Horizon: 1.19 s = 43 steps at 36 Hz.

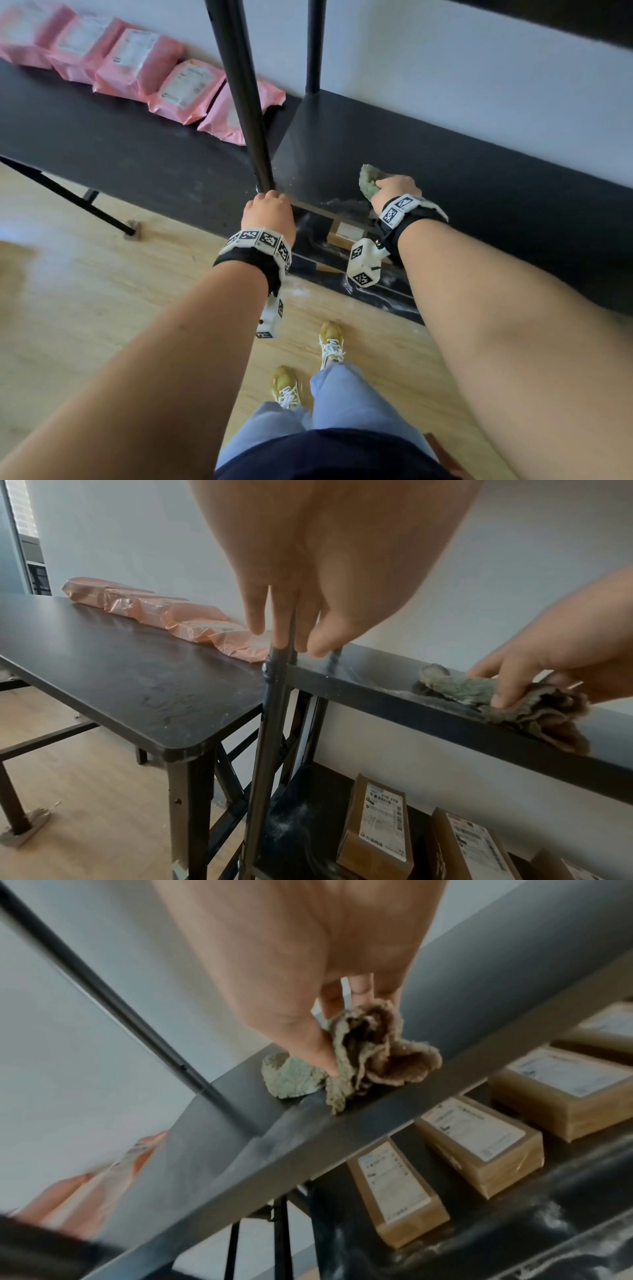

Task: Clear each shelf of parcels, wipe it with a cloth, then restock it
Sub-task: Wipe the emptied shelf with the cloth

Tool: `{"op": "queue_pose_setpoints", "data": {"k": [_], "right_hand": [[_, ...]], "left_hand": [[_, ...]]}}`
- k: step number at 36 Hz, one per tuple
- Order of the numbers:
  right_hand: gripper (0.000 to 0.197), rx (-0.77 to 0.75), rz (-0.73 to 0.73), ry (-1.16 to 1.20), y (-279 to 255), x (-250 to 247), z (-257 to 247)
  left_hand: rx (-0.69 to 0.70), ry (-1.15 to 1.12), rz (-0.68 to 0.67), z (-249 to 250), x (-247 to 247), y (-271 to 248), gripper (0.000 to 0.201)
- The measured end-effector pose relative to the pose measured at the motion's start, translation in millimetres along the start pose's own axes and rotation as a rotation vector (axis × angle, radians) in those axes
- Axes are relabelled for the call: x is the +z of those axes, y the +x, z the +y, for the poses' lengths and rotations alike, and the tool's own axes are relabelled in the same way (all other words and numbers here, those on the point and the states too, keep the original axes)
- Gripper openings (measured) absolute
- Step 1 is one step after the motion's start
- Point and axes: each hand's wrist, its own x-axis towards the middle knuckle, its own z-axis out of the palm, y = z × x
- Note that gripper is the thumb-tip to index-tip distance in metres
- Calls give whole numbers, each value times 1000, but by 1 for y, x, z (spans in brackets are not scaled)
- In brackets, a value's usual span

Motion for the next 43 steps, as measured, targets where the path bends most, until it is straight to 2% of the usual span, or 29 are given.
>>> {"op": "queue_pose_setpoints", "data": {"k": [4,9,12,16,18,20,23,29,35,40,43], "right_hand": [[46,-82,-72,24,-21,20,-13],[32,-250,-197,-47,-35,28,-20],[35,-290,-160,12,-36,21,-10],[44,-65,69,-16,-32,9,17],[34,0,85,-101,-33,7,26],[22,-21,63,-139,-36,9,26],[9,-63,34,-111,-44,17,8],[35,-178,-59,-148,-54,48,-40],[34,-280,-133,-213,-59,69,-84],[29,-324,-232,-101,-56,71,-103],[28,-329,-181,-41,-42,60,-104]], "left_hand": [[-8,-11,-20,-4,1,-2,40],[8,-2,-19,-7,-1,-3,41],[11,5,-11,-10,-2,-4,40],[14,14,-8,-15,1,-7,40],[17,22,-13,-19,3,-8,41],[13,25,-18,-24,6,-8,43],[-2,31,-13,-33,10,-7,45],[-34,43,-32,-53,7,-4,44],[-76,52,-38,-68,8,4,48],[-99,57,-19,-72,9,11,39],[-118,43,-20,-71,8,16,42]]}}
